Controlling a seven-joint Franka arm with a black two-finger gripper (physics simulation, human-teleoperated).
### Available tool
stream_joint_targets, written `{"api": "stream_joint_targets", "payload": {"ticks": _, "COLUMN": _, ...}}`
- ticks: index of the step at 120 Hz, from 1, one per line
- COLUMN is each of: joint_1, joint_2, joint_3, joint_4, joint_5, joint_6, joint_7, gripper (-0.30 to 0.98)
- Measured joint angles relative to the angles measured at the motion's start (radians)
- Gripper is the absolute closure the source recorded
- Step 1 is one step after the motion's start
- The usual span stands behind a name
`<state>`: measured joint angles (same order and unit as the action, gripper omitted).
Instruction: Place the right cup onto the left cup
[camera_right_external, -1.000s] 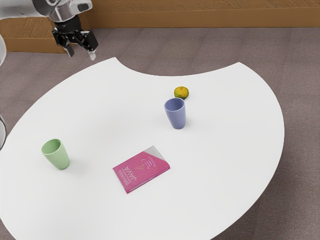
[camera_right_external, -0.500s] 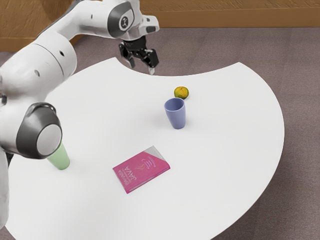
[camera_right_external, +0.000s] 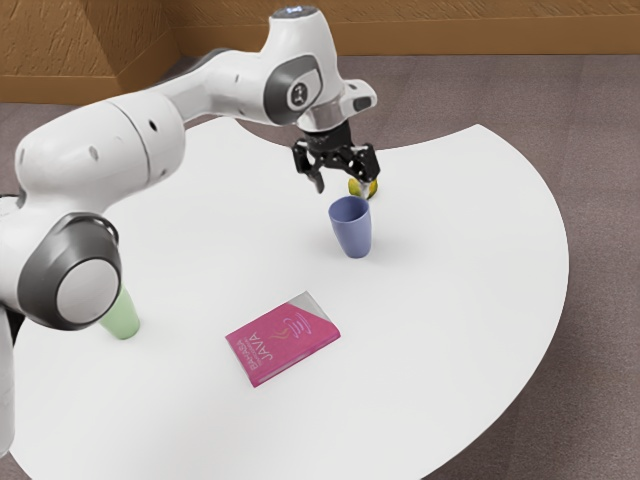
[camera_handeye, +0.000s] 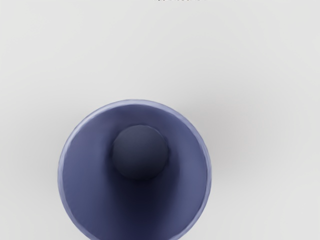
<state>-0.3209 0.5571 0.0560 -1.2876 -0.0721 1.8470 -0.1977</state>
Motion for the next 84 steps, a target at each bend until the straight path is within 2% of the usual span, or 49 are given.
{"api": "stream_joint_targets", "payload": {"ticks": 59, "joint_1": 0.002, "joint_2": 0.131, "joint_3": -0.051, "joint_4": 0.096, "joint_5": 0.041, "joint_6": 0.044, "joint_7": -0.179, "gripper": 0.03}}
{"api": "stream_joint_targets", "payload": {"ticks": 67, "joint_1": 0.002, "joint_2": 0.136, "joint_3": -0.050, "joint_4": 0.096, "joint_5": 0.042, "joint_6": 0.046, "joint_7": -0.195, "gripper": 0.11}}
{"api": "stream_joint_targets", "payload": {"ticks": 84, "joint_1": 0.001, "joint_2": 0.139, "joint_3": -0.050, "joint_4": 0.095, "joint_5": 0.043, "joint_6": 0.047, "joint_7": -0.224, "gripper": 0.40}}
